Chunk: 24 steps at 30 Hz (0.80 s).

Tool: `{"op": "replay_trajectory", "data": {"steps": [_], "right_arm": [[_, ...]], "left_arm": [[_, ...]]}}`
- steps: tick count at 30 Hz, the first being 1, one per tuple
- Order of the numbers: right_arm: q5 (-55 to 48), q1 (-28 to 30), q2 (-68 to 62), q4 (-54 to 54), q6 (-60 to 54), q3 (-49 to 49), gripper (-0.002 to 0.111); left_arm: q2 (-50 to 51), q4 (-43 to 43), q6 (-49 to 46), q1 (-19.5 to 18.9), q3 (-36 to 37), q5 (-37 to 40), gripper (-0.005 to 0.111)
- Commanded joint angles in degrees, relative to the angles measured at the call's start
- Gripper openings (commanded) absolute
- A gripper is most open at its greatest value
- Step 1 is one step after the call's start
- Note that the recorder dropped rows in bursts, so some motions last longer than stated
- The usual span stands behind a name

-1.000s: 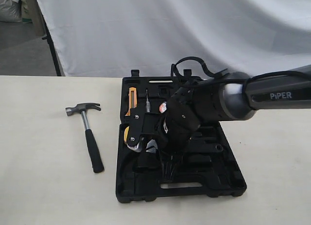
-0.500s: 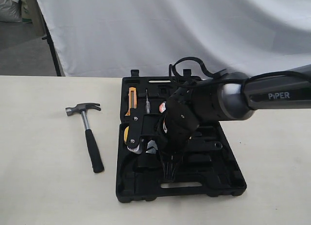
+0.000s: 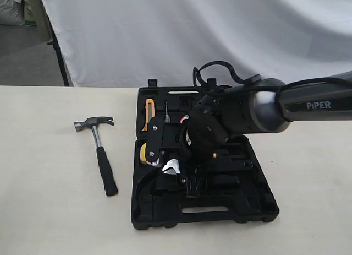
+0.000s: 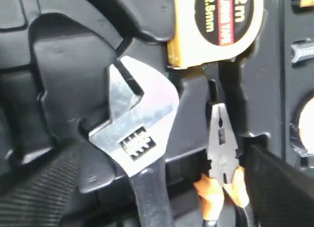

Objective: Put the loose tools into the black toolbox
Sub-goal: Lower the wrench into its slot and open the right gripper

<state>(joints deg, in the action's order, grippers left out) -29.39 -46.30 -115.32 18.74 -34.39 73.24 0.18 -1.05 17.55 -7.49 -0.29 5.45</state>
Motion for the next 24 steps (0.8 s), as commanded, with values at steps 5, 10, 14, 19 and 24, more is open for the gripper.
{"op": "replay_trajectory", "data": {"steps": [5,10,14,19,24], "right_arm": [[-1.47,0.05,1.72,-0.83,4.96,-0.64,0.087],[-1.81,0.05,4.59,-1.81,8.35,-0.64,0.055],[-1.04,0.05,5.03,-1.61,9.15,-0.64,0.021],[-1.06,0.63,5.03,0.29,11.77,-0.64,0.0],[-1.52,4.16,4.92,0.87,14.54,-0.64,0.0]], "left_arm": [[-0.18,-0.25,0.27,-1.45,-0.15,-0.41,0.001],[-0.18,-0.25,0.27,-1.45,-0.15,-0.41,0.001],[-0.18,-0.25,0.27,-1.45,-0.15,-0.41,0.001],[-0.18,-0.25,0.27,-1.45,-0.15,-0.41,0.001],[-0.18,-0.25,0.27,-1.45,-0.15,-0.41,0.001]]}}
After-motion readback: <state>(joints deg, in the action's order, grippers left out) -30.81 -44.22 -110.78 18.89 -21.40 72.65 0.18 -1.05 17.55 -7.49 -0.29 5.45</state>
